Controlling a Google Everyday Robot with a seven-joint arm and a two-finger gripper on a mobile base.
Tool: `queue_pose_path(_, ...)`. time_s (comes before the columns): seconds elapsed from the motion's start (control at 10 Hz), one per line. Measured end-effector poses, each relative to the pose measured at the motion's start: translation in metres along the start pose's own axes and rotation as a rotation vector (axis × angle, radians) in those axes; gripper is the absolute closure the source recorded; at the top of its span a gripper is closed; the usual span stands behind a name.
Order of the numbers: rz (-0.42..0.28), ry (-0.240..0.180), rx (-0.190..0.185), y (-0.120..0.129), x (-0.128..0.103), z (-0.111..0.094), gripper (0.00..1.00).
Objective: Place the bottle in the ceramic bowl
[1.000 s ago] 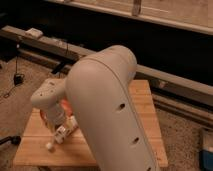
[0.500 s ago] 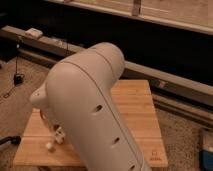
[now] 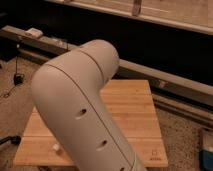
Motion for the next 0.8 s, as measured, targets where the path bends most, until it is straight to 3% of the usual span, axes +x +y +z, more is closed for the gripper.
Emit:
queue_pose_path(0.3, 0.056, 0.011, -0.009, -0.033, -0.005, 0.007, 0.35)
queue_pose_path(0.5, 0.061, 0.010, -0.020, -0.033, -0.008, 0.011, 0.37)
queue_pose_path(0.8, 0.055, -0.003, -0.053, -0.043, -0.012, 0.007, 0.65)
